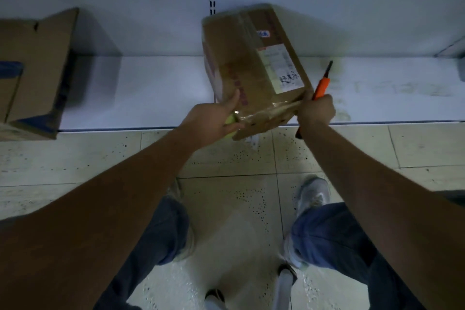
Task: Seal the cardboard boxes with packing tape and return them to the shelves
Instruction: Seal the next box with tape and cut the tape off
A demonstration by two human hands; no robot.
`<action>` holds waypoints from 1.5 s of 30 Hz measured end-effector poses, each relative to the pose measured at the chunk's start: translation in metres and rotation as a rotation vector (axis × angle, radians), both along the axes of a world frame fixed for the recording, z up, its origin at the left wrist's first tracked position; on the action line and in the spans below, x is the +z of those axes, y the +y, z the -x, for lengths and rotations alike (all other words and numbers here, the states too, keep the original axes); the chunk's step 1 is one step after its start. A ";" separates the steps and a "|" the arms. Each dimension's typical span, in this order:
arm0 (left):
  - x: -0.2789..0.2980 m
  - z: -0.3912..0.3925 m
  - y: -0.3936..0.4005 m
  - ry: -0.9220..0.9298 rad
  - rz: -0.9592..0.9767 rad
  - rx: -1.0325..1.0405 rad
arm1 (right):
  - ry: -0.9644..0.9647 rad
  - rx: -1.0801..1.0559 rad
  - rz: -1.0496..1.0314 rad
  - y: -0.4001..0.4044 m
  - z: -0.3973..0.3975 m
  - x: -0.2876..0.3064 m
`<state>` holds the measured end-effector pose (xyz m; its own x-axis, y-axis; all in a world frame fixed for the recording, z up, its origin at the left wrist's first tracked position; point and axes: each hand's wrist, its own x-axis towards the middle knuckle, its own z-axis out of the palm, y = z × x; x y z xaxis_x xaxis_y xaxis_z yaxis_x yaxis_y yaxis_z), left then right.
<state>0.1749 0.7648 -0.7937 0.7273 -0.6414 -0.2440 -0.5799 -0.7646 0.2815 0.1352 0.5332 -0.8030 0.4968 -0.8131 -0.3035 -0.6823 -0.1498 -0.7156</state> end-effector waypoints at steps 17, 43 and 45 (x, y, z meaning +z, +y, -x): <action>-0.026 0.006 -0.029 -0.186 -0.006 0.049 | 0.256 0.099 0.108 0.031 -0.003 -0.004; -0.034 0.002 0.006 0.172 0.161 0.095 | 0.239 0.595 0.375 0.080 0.034 0.000; -0.029 -0.001 0.005 0.121 0.100 0.138 | 0.269 0.605 0.411 0.077 0.032 0.003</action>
<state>0.1763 0.7701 -0.8230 0.7789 -0.5635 -0.2752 -0.4291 -0.7989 0.4213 0.1037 0.6101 -0.7996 0.8418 -0.4976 -0.2093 -0.5397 -0.7686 -0.3435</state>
